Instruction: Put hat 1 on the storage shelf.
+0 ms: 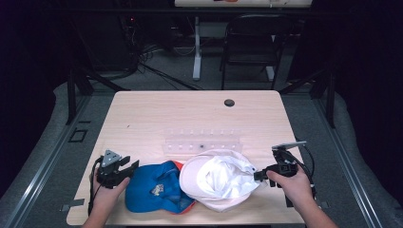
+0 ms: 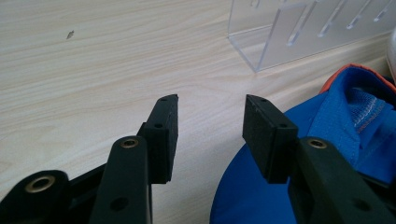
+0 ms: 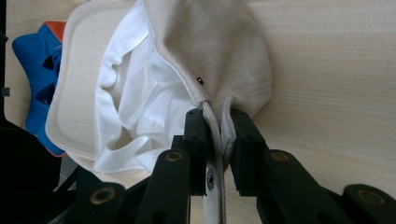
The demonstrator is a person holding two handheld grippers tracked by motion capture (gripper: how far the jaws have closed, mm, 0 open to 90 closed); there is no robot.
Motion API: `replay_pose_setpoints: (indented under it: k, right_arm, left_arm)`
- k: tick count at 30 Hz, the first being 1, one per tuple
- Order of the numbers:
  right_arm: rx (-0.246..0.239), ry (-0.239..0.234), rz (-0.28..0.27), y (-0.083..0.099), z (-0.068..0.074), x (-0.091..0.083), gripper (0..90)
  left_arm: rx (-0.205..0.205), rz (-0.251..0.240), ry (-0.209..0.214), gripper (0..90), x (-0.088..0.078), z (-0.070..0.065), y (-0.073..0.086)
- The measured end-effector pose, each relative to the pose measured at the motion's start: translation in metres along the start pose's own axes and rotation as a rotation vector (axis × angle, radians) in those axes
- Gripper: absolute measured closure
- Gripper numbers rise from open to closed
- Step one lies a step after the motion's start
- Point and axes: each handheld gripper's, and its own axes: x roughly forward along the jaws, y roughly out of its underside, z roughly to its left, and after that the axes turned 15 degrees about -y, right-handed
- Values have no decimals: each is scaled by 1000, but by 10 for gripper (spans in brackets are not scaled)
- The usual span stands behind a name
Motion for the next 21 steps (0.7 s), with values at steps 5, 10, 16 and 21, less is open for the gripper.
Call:
replay_pose_setpoints:
  k: [5,10,16,21]
  right_arm:
    - [-7,-12,16,-1,4,-2,798]
    - [-5,-3,16,-3,8,-1,802]
    - [5,-29,18,-5,11,-2,808]
    - [4,-35,36,-6,13,-4,811]
  left_arm:
    - [10,5,3,659,-4,0,-2]
    - [8,6,9,723,-5,1,-3]
    - [-4,8,-8,721,-5,1,-2]
    - [-32,14,-8,633,-2,1,-2]
